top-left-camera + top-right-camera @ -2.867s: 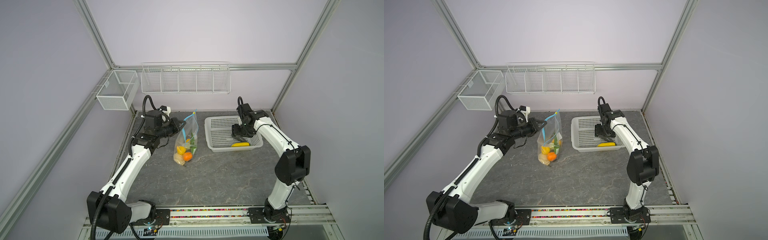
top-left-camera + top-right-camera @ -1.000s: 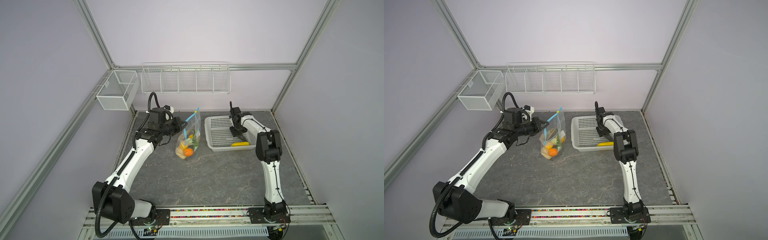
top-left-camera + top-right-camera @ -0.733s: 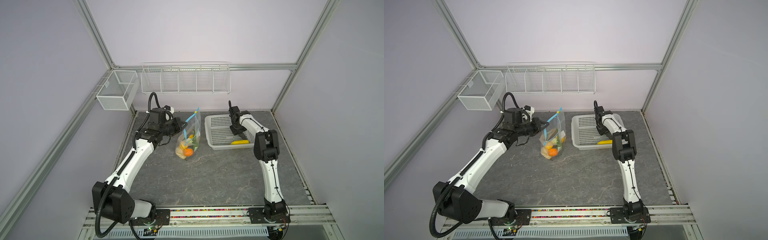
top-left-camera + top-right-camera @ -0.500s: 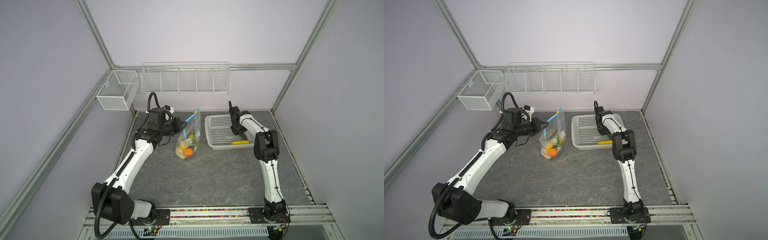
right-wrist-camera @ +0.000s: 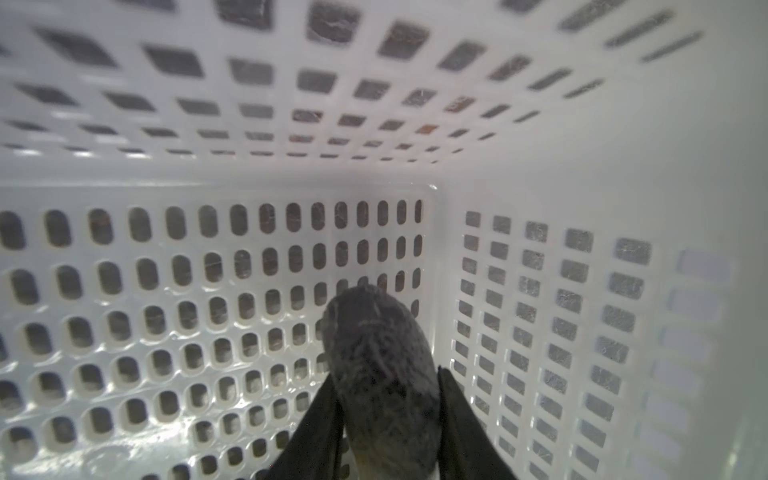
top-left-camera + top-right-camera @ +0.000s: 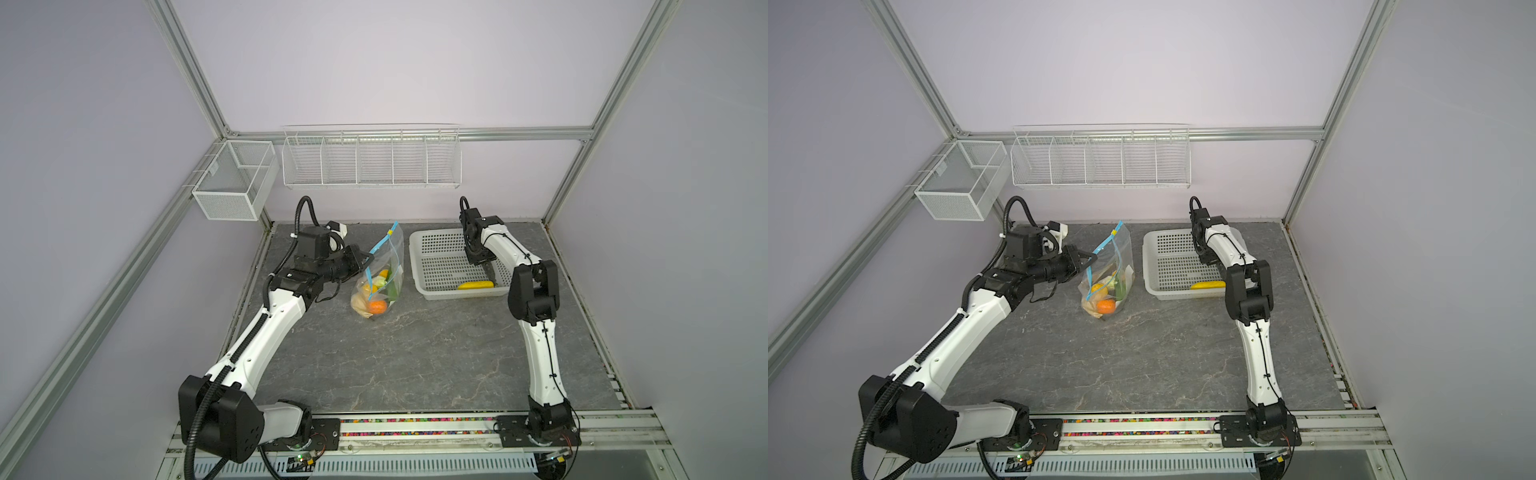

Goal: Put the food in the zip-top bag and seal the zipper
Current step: 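Close the right gripper on the eggplant and lift it from the basket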

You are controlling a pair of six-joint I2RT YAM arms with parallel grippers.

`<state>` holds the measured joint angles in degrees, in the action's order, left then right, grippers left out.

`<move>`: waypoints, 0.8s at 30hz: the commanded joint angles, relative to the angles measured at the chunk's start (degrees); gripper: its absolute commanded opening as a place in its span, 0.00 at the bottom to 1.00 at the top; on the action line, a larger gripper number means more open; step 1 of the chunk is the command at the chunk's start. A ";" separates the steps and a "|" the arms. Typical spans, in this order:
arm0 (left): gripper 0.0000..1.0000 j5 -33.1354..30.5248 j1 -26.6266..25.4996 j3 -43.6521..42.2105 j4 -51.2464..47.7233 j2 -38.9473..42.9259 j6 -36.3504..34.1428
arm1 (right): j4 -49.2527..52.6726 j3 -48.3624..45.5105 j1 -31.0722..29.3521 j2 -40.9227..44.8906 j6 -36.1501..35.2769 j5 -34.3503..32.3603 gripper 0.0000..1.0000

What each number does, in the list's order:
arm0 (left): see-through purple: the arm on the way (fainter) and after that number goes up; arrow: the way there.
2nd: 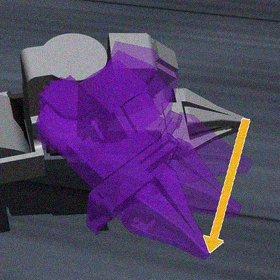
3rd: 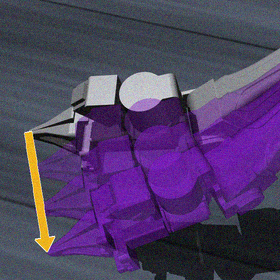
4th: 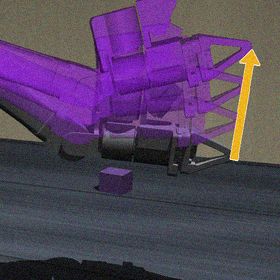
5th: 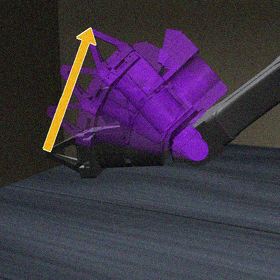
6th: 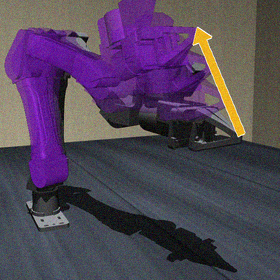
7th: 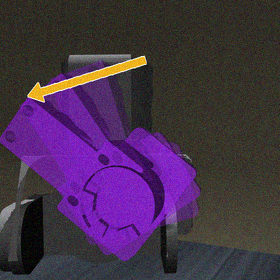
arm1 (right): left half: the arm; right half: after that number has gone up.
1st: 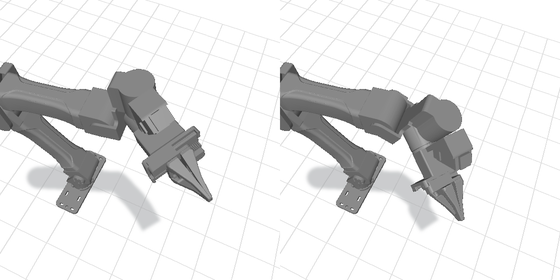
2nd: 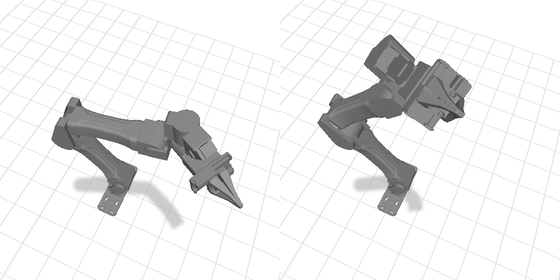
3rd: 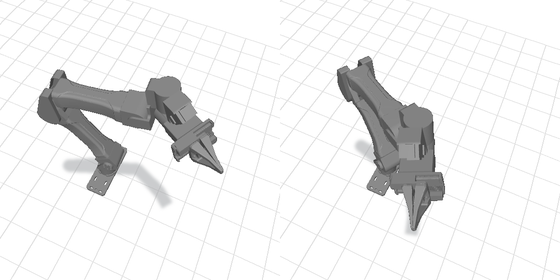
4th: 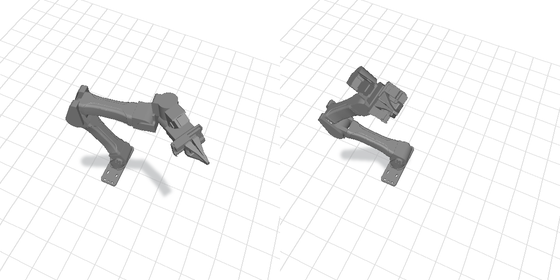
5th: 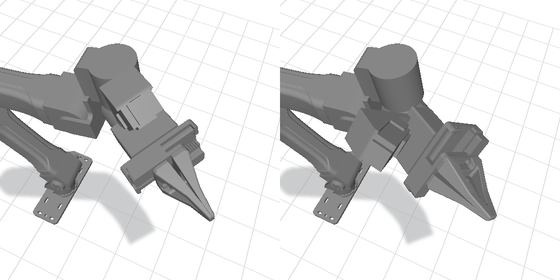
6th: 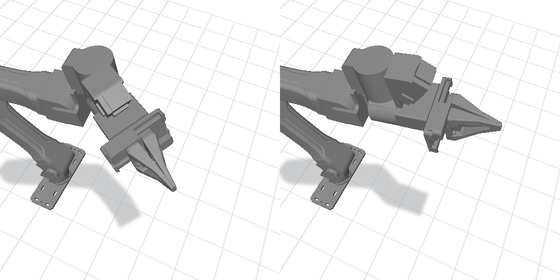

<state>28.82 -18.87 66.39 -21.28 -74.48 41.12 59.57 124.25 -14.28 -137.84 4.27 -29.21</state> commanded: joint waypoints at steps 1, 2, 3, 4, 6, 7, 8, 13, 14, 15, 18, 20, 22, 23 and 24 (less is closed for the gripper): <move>0.00 1.17 -0.05 -0.60 1.43 2.03 0.06 | 3.70 2.55 0.45 0.82 2.86 -1.59 0.29; 0.00 1.30 -0.11 -0.71 1.57 2.33 0.03 | 4.15 2.88 0.44 0.89 3.05 -2.03 0.29; 0.00 1.16 -0.03 -0.89 1.50 2.57 -0.13 | 4.32 2.83 0.46 1.06 3.21 -2.28 0.29; 0.00 1.01 0.00 -1.00 1.36 2.93 -0.33 | 4.32 2.84 0.45 1.38 3.50 -2.25 0.28; 0.00 1.14 0.22 -1.25 0.98 3.28 -0.77 | 4.80 3.01 0.44 1.78 4.25 -1.57 0.28; 0.00 1.21 0.27 -1.41 0.80 3.45 -1.01 | 5.08 3.11 0.42 1.99 4.70 -1.31 0.28; 0.00 1.38 0.37 -1.64 0.70 3.54 -1.27 | 5.25 3.11 0.48 2.12 5.05 -1.09 0.28; 0.00 1.80 0.94 -2.43 1.15 3.81 -0.91 | 3.93 0.74 0.48 4.65 5.76 -1.28 0.27; 0.00 1.96 0.94 -2.36 1.12 3.68 -0.78 | 3.40 0.27 0.44 5.41 5.90 -0.89 0.27; 0.00 2.20 0.93 -2.29 1.21 3.62 -0.73 | 2.95 -0.14 0.43 6.01 6.03 -0.39 0.27; 0.00 1.92 0.94 -2.40 1.36 3.93 -0.96 | 0.59 -1.70 0.40 8.64 6.39 2.27 0.24; 0.00 1.58 0.94 -2.55 1.62 3.99 -1.10 | 0.04 -1.86 0.26 10.01 6.77 3.49 0.24; 0.00 1.59 0.92 -2.45 1.93 3.73 -0.98 | -0.81 -2.61 0.29 11.08 6.96 5.08 0.25; 0.00 1.70 0.93 -2.18 1.58 3.45 -1.07 | -1.28 -3.05 0.31 11.56 7.07 5.74 0.25; 0.00 1.83 0.92 -1.86 1.42 3.08 -1.16 | -1.60 -3.36 0.31 11.92 7.32 6.19 0.25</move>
<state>30.09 -18.22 64.38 -20.80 -71.57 41.08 59.90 122.37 -13.96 -128.84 9.98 -25.85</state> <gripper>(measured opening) 0.047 0.315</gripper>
